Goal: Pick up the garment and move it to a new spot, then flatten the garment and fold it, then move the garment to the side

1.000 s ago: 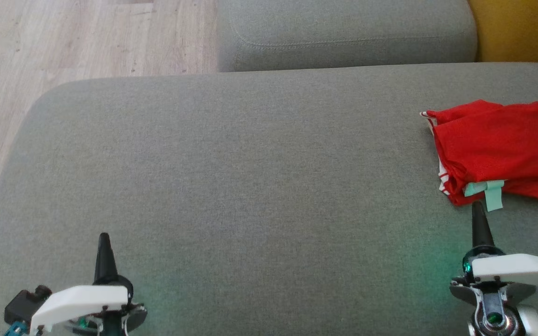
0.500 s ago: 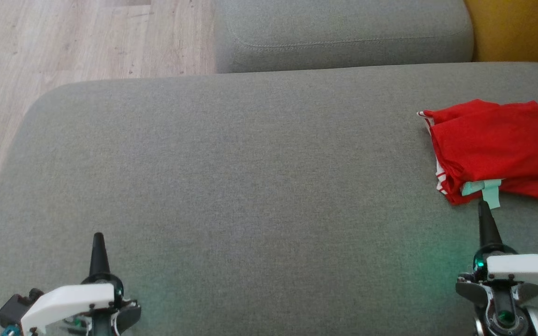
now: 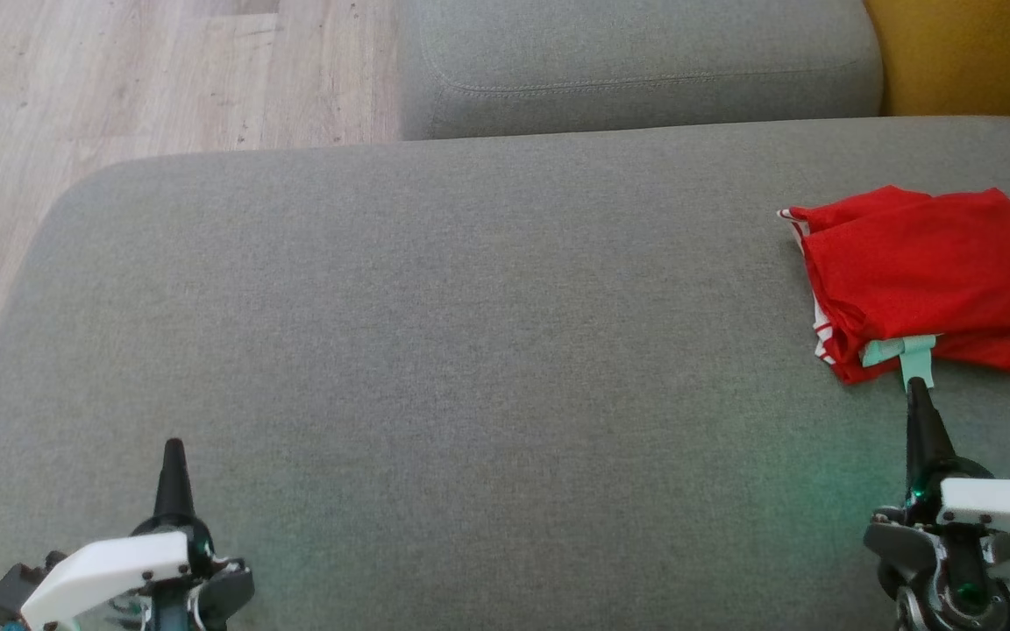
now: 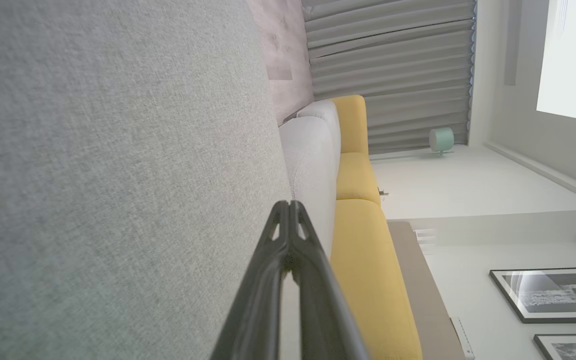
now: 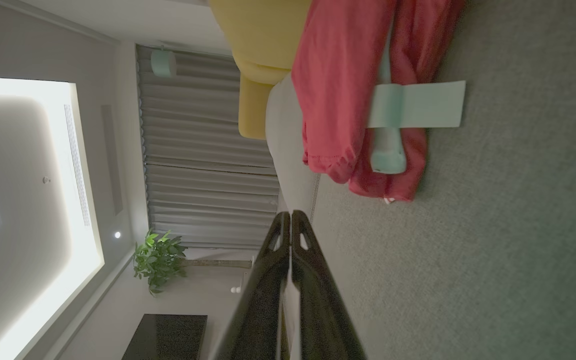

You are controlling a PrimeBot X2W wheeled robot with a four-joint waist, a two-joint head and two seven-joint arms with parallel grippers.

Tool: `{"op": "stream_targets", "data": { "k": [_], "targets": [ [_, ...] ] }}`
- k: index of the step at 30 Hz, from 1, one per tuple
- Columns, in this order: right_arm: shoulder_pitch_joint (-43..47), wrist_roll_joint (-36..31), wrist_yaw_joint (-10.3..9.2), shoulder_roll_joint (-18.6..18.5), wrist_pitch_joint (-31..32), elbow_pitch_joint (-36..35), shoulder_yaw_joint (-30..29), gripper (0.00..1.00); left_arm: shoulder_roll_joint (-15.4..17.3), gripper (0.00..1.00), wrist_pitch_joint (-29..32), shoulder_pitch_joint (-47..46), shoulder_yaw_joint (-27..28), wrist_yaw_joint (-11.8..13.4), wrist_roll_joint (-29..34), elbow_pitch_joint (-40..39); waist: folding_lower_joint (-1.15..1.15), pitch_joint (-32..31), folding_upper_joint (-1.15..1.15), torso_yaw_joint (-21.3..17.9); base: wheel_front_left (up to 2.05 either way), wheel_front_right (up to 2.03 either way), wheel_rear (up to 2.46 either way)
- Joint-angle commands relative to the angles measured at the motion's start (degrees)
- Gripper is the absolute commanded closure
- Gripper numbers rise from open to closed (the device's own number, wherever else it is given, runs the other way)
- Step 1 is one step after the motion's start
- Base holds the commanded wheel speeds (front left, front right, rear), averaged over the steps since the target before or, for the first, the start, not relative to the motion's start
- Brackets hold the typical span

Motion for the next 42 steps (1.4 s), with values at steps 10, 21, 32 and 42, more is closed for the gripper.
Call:
{"op": "stream_targets", "data": {
  "k": [10, 21, 32, 42],
  "targets": [
    [-3.1, 7.3, 0.38, -0.9, 2.0, -2.9, -0.1, 1.00, 0.5, 1.00, 1.9, -3.8, 3.5, -1.1, -6.0, -2.1, 0.00, -0.1, 0.00, -0.3, 0.00, 0.00, 0.00],
    [-3.2, 10.2, 0.40, -0.8, 2.9, -3.1, -0.6, 1.00, 0.5, 1.00, 2.8, -4.0, 4.2, -1.3, -8.4, -2.2, 0.00, -0.2, 0.00, -0.4, 0.00, 0.00, 0.00],
    [-3.2, 10.1, 0.40, -0.7, 3.0, -3.1, -0.7, 1.00, 0.4, 1.00, 2.8, -4.0, 4.3, -1.3, -8.4, -2.2, 0.00, -0.2, 0.00, -0.4, 0.00, 0.00, 0.00],
    [-3.2, 10.0, 0.40, -0.7, 3.0, -3.1, -0.8, 1.00, 0.4, 1.00, 2.9, -4.0, 4.3, -1.3, -8.3, -2.2, 0.00, -0.2, 0.00, -0.4, 0.00, 0.00, 0.00]
  ]
}}
